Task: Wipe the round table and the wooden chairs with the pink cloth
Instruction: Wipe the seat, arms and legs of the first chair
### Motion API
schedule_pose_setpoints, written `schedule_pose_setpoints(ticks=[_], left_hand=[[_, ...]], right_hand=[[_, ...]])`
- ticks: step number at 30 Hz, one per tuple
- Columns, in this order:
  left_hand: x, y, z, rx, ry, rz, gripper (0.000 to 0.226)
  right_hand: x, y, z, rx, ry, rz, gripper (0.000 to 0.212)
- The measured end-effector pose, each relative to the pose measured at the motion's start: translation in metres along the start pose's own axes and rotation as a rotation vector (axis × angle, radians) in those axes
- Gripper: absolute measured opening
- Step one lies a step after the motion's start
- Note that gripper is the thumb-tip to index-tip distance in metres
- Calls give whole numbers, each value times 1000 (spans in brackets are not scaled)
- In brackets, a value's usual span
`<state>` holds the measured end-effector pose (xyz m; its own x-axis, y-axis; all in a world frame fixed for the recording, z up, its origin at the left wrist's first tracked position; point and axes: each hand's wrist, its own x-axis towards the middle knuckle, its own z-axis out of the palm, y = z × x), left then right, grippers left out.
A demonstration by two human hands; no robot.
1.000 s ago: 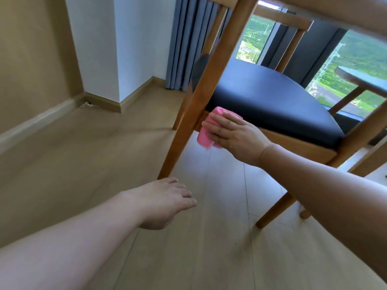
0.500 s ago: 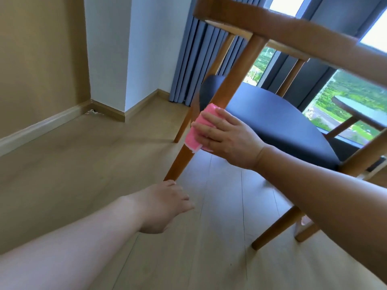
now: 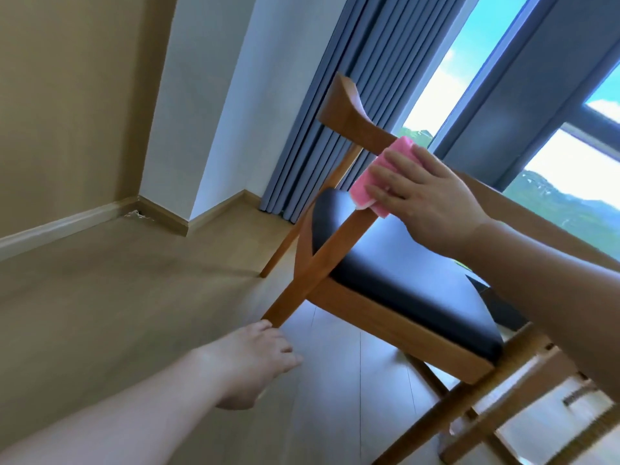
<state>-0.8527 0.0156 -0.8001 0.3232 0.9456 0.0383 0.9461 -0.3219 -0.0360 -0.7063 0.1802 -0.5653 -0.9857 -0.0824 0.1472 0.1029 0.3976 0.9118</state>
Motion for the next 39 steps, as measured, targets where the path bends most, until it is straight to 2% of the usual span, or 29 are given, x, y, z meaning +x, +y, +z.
schedule_pose_setpoints(ticks=[4,11,15,18,22,31,34,37,39], left_hand=[[-9,-2,6,6,-27,-11,68],[-22,-13,13,33,-89,-43,59],[-33,-17,18,-34,-110,-91,60],[-42,-18,21,0,-106,-103,63],[-50,-21,24,-8,-141,-125,63],[-50,-17,22,-25,-147,-117,63],[-44,-12,24,-30,-169,-95,63],[-35,-10,26,36,-158,-47,57],[-29,-11,23,36,-138,-39,61]], right_hand=[[0,-18,8,8,-104,36,46],[0,-101,39,108,-100,10,56],[2,-158,55,86,-259,-35,59],[4,-193,65,29,-359,-53,60],[7,-217,76,24,-373,-62,59],[0,-200,74,89,-261,-96,61],[-1,-169,62,120,-189,-69,65],[-3,-124,50,136,-106,-5,60],[-1,-88,43,110,-80,37,57]])
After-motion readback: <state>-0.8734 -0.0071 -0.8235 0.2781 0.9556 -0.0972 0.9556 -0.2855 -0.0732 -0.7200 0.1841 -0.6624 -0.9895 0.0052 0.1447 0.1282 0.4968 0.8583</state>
